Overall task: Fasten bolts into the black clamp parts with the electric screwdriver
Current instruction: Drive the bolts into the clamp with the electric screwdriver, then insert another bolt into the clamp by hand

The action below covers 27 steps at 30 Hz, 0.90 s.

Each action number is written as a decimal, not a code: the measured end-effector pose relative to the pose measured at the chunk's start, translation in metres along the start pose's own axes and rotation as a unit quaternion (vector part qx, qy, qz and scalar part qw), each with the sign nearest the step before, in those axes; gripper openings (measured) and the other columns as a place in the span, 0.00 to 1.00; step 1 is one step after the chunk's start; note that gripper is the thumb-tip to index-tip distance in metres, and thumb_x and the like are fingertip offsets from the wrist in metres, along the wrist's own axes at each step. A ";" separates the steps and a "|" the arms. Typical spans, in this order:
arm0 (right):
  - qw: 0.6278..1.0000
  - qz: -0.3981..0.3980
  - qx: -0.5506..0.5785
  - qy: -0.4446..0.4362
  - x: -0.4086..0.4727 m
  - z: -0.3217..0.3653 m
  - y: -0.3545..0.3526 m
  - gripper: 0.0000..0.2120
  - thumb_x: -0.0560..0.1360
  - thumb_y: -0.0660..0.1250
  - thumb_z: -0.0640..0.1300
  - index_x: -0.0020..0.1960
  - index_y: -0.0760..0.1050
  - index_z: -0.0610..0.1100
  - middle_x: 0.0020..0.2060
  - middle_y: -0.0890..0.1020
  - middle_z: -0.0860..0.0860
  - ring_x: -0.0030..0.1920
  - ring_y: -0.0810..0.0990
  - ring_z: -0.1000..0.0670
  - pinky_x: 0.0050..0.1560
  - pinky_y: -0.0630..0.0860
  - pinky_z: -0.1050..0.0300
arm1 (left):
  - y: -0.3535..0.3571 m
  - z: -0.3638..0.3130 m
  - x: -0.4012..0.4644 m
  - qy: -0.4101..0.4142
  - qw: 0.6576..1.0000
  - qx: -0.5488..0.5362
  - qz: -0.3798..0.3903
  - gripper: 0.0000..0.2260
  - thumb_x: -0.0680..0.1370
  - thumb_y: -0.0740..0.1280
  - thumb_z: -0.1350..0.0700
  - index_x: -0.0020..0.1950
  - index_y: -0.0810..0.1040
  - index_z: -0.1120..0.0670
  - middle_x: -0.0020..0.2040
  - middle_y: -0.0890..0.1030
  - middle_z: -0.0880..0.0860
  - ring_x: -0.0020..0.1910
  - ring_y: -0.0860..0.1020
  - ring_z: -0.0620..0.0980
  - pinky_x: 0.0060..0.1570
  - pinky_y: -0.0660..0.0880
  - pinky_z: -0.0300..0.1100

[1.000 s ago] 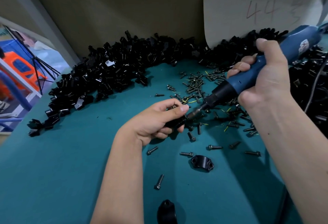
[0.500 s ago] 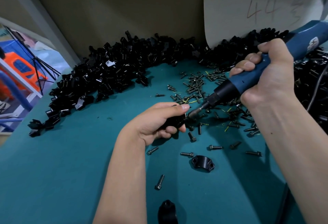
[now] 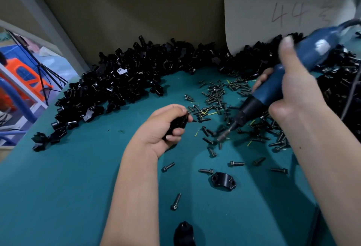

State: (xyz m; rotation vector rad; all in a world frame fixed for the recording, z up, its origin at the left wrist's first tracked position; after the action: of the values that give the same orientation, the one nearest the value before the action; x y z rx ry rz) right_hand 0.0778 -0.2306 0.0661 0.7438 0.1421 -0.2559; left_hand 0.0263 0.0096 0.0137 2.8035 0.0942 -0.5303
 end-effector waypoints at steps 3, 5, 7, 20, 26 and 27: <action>0.992 0.008 -0.111 0.055 0.003 -0.016 0.000 0.24 0.72 0.79 0.57 0.57 0.75 0.43 0.36 0.79 0.50 0.29 0.79 0.51 0.39 0.83 0.52 | 0.001 0.002 0.002 -0.022 0.997 -0.068 -0.004 0.05 0.82 0.66 0.58 0.47 0.74 0.57 0.38 0.81 0.54 0.23 0.66 0.43 0.16 0.59 0.31; 0.986 0.010 -0.135 0.093 0.006 -0.027 0.001 0.25 0.76 0.71 0.64 0.59 0.75 0.45 0.40 0.81 0.48 0.34 0.82 0.48 0.43 0.85 0.49 | 0.003 0.003 0.002 -0.041 0.990 -0.133 0.009 0.06 0.82 0.67 0.55 0.49 0.73 0.56 0.39 0.80 0.55 0.24 0.67 0.43 0.16 0.61 0.31; 0.980 0.010 -0.170 0.106 0.009 -0.034 0.000 0.25 0.80 0.65 0.66 0.63 0.75 0.46 0.49 0.83 0.43 0.43 0.84 0.43 0.52 0.85 0.42 | 0.004 0.003 0.002 -0.054 0.979 -0.194 0.027 0.09 0.82 0.67 0.53 0.53 0.71 0.56 0.40 0.79 0.57 0.25 0.67 0.44 0.16 0.63 0.31; 0.624 -0.040 -0.751 -0.213 0.006 -0.042 -0.003 0.31 0.70 0.74 0.69 0.36 0.71 0.41 0.28 0.74 0.48 0.26 0.72 0.51 0.23 0.59 0.61 | 0.024 -0.004 -0.012 -0.017 0.945 -0.271 0.183 0.12 0.71 0.62 0.62 0.55 0.70 0.60 0.48 0.76 0.62 0.34 0.68 0.48 0.26 0.67 0.34; 0.709 0.097 -0.602 -0.354 -0.003 -0.025 0.013 0.16 0.78 0.72 0.57 0.38 0.78 0.47 0.27 0.78 0.55 0.29 0.76 0.54 0.33 0.72 0.58 | 0.025 -0.003 -0.012 0.048 0.956 -0.213 0.195 0.14 0.75 0.62 0.70 0.59 0.77 0.64 0.52 0.78 0.64 0.38 0.75 0.50 0.34 0.74 0.35; 0.746 0.178 -0.555 -0.322 -0.007 -0.028 0.019 0.15 0.80 0.70 0.56 0.39 0.80 0.48 0.28 0.78 0.54 0.28 0.74 0.56 0.32 0.70 0.61 | 0.026 -0.002 -0.011 0.057 0.958 -0.201 0.196 0.14 0.75 0.63 0.70 0.61 0.77 0.64 0.53 0.77 0.63 0.39 0.75 0.50 0.35 0.75 0.34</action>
State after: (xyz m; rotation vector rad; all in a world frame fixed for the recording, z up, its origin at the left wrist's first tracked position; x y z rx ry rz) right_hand 0.0756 -0.1971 0.0599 -0.5507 -0.4920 -0.0151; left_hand 0.0197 -0.0144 0.0267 2.3637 -0.2929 -0.2204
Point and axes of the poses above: each hand's wrist, its own x-axis towards the middle knuckle, its own y-axis out of the palm, z = x × y, the point moved 3 cm from there along x, towards the middle knuckle
